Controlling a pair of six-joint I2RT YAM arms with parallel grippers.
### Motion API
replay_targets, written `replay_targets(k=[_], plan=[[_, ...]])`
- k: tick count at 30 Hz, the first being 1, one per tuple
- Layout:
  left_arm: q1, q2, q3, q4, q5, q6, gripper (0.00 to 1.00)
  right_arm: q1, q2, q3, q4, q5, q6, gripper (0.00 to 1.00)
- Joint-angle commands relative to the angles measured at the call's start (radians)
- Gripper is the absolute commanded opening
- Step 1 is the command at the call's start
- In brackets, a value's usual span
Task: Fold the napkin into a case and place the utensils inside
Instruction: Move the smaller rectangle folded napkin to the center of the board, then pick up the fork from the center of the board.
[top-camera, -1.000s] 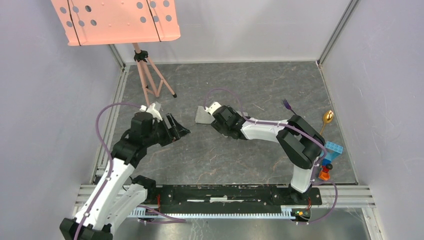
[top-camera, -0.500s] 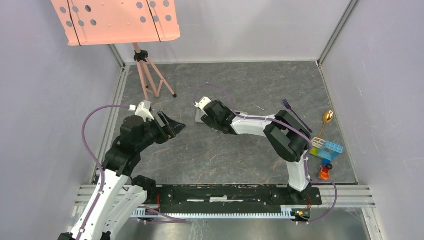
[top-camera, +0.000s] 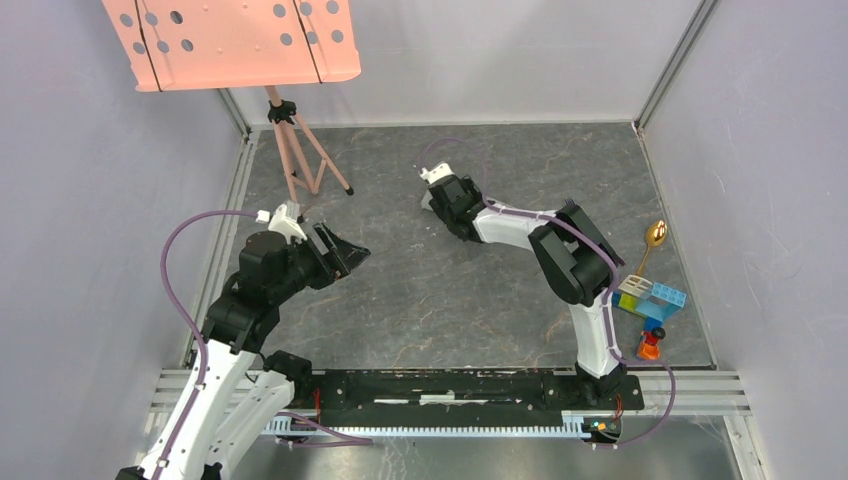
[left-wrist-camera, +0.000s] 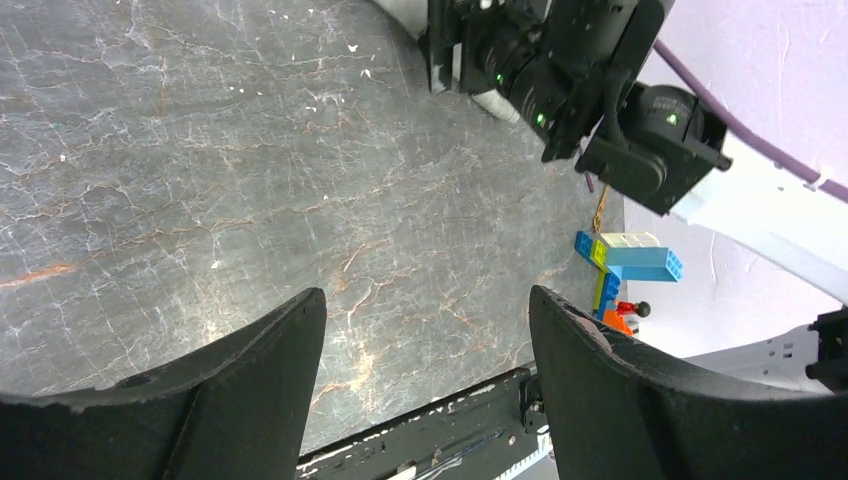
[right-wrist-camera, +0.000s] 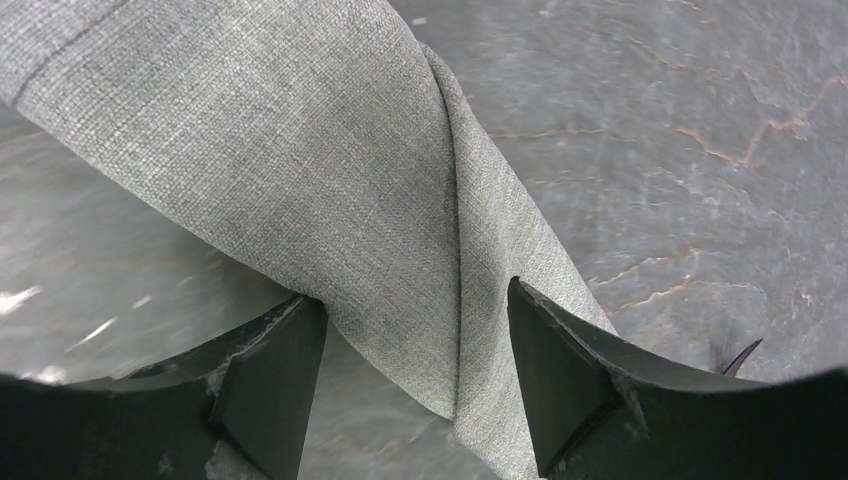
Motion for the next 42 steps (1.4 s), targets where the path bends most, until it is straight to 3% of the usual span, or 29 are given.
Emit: replay_targets(k=[1, 12, 21, 25, 32, 36, 42], plan=[[0.001, 0.009, 0.043, 0.007, 0.000, -0.001, 0.80, -0.081, 0.038, 0.055, -0.010, 0.015, -0.001, 0.72], [0.001, 0.028, 0.048, 0.021, 0.015, 0.014, 0.80, -0.250, 0.061, 0.076, 0.025, -0.058, -0.128, 0.72], [0.001, 0.043, 0.059, 0.027, 0.034, 0.029, 0.80, -0.287, -0.022, 0.003, 0.096, -0.168, -0.310, 0.74], [0.003, 0.044, 0.063, 0.040, 0.073, 0.035, 0.83, -0.256, -0.172, -0.019, 0.086, -0.268, -0.290, 0.79], [0.001, 0.092, 0.143, 0.100, 0.271, 0.141, 0.91, -0.234, -0.474, -0.074, -0.140, -0.328, -0.314, 0.85], [0.002, 0.174, 0.226, 0.088, 0.365, 0.209, 0.92, -0.310, -0.578, -0.209, -0.174, -0.337, -0.522, 0.85], [0.002, 0.250, 0.310, 0.022, 0.402, 0.352, 0.92, -0.570, -0.519, -0.126, -0.343, -0.509, -0.472, 0.76]])
